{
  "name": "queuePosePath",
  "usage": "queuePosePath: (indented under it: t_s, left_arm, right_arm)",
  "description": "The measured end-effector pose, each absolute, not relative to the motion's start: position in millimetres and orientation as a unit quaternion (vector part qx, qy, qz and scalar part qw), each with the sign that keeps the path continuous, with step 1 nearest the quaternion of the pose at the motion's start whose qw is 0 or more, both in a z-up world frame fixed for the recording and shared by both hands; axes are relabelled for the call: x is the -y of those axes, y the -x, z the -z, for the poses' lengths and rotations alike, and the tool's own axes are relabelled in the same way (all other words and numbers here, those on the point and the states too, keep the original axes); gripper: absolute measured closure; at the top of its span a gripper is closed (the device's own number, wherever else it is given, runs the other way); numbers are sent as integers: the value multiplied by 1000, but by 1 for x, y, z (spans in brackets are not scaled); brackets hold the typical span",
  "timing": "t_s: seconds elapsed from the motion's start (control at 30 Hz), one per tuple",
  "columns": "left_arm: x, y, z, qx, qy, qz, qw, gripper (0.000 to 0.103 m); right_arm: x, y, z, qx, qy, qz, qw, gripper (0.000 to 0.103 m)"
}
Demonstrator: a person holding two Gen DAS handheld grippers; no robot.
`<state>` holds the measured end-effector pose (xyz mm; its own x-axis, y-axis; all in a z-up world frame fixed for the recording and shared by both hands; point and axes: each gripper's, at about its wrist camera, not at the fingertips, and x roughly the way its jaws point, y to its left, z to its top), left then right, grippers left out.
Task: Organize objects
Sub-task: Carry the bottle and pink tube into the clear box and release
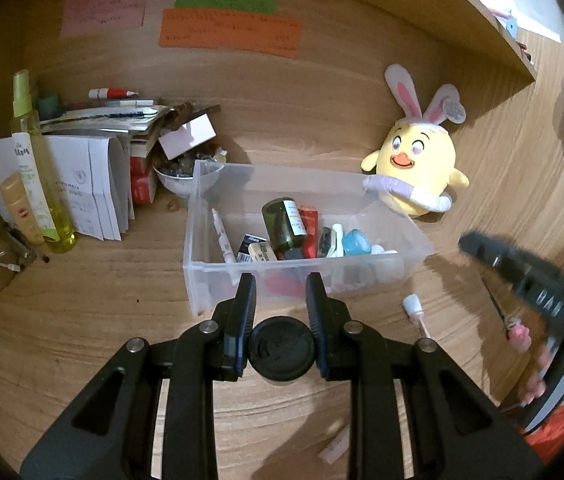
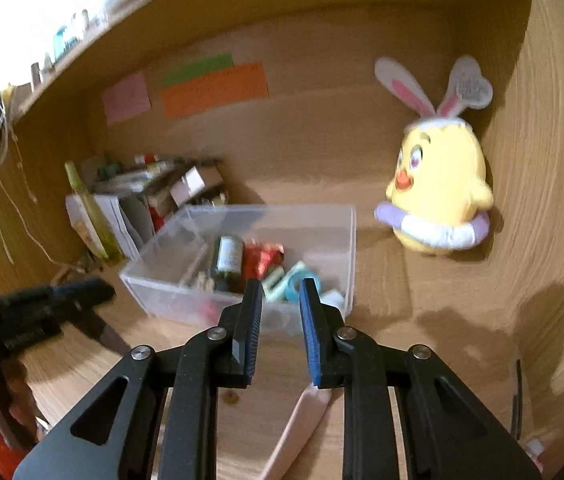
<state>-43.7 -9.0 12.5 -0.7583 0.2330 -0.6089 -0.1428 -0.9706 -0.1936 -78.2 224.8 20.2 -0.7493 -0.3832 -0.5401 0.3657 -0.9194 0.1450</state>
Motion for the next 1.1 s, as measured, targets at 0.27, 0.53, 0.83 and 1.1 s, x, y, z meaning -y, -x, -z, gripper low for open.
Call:
queuePosePath:
  t_s: [0.27,0.53,0.83,1.1]
  left_arm:
    - [13,45,-23,72,319,-939,101,78]
    - [19,48,-39,76,297,-947,97,78]
    - [23,61,-50,84,287,-949,96,78]
    - [26,73,-60,91,276,-953,88,78]
  right_arm:
    - [-230,97,38,11,-387,905,177,50]
    - [-217,111,78,-22,-439,882,169,47]
    - [-205,107,79,-61,-423,886,181,82]
    - [-216,92,44,-21,-382,902,198,83]
